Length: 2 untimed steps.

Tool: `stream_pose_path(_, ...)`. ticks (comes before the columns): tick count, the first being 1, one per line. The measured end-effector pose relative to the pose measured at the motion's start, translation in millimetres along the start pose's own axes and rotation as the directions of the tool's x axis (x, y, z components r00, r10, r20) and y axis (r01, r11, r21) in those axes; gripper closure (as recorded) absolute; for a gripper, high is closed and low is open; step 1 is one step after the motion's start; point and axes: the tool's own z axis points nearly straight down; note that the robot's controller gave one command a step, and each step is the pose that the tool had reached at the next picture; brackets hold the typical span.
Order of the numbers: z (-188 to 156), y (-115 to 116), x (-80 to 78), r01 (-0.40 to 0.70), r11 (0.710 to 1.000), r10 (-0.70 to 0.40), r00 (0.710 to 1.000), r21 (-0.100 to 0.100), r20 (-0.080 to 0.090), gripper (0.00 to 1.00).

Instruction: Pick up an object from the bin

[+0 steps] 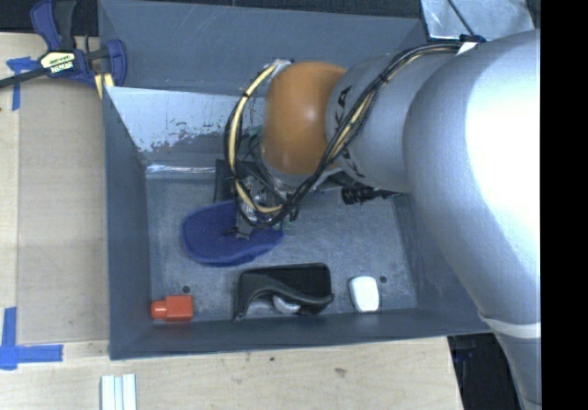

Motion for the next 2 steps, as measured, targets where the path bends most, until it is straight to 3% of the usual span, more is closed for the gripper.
stream_pose_path(1,0.6,19.0,-9.7,0.027,1.000,-0.027,1.000,0.003,-0.001,1.00)
stream_pose_path(2,-163.4,31.2,-9.6,0.043,0.999,-0.043,0.999,-0.001,0.004,1.00)
